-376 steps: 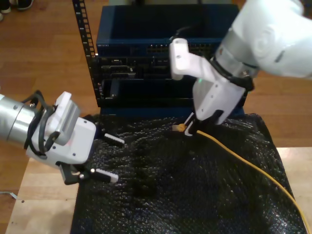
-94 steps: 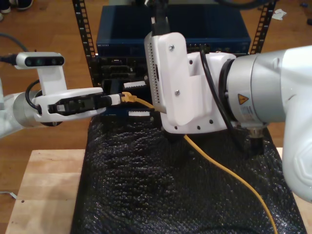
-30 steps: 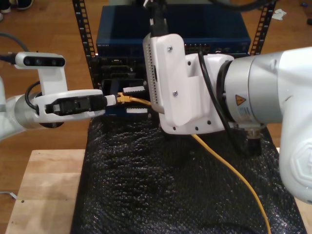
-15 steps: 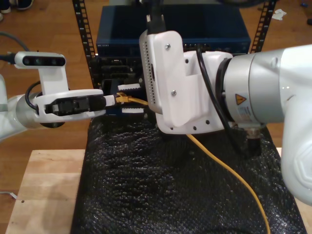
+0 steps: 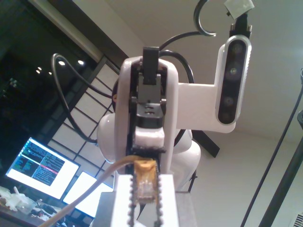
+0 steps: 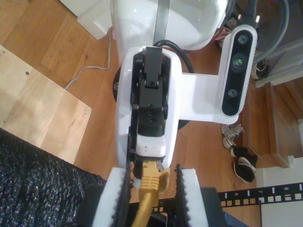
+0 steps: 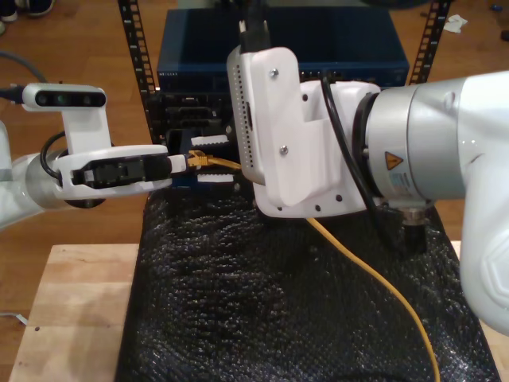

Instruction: Grab the cable and plug it in

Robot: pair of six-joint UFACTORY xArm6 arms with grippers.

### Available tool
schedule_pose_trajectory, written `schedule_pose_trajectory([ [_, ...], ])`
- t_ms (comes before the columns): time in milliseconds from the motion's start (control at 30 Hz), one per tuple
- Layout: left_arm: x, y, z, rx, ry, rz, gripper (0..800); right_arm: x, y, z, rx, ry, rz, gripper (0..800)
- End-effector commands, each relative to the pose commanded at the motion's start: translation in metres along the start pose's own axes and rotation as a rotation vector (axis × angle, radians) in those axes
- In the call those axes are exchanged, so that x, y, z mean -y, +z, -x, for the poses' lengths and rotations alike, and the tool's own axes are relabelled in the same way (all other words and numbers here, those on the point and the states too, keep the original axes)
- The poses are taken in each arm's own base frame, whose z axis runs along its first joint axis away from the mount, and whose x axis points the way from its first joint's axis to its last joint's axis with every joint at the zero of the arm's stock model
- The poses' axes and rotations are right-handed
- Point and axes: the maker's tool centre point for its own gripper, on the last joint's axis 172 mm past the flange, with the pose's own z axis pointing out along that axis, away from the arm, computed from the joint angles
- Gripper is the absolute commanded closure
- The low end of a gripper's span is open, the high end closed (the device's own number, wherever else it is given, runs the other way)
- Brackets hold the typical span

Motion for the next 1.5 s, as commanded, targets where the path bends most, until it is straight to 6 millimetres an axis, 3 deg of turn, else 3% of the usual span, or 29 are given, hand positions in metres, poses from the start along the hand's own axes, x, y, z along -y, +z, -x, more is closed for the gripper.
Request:
schedule_pose_trajectory([
  [267,0.000,0.000,0.000,0.000,0.000,0.000,776,0.001,0.001,0.000,-0.001,0.000,-0.002,625],
  [467,0.000,0.000,0.000,0.000,0.000,0.000,776,-0.005,0.000,0.002,0.007,0.001,0.030,750],
  [767,0.000,0.000,0.000,0.000,0.000,0.002,764,-0.002,0.002,-0.001,0.003,-0.003,0.034,798],
  [800,0.000,0.000,0.000,0.000,0.000,0.002,714,-0.002,0.002,0.000,0.005,-0.004,0.033,798],
  [967,-0.005,0.001,-0.011,-0.040,0.039,0.024,229,-0.002,0.002,-0.001,0.003,-0.005,0.032,798],
  [1000,-0.005,-0.001,-0.015,-0.058,0.055,0.023,186,-0.002,0.002,-0.001,0.003,-0.005,0.032,798],
  [1133,-0.004,-0.003,-0.022,-0.080,0.075,0.020,87,-0.002,0.003,0.000,0.005,-0.004,0.031,798],
  [1367,-0.001,-0.003,-0.023,-0.077,0.077,0.007,9,-0.001,0.005,0.002,0.008,0.001,0.028,798],
  [1500,0.004,-0.006,-0.023,-0.076,0.079,-0.017,8,0.000,0.011,0.006,0.015,0.014,0.019,799],
])
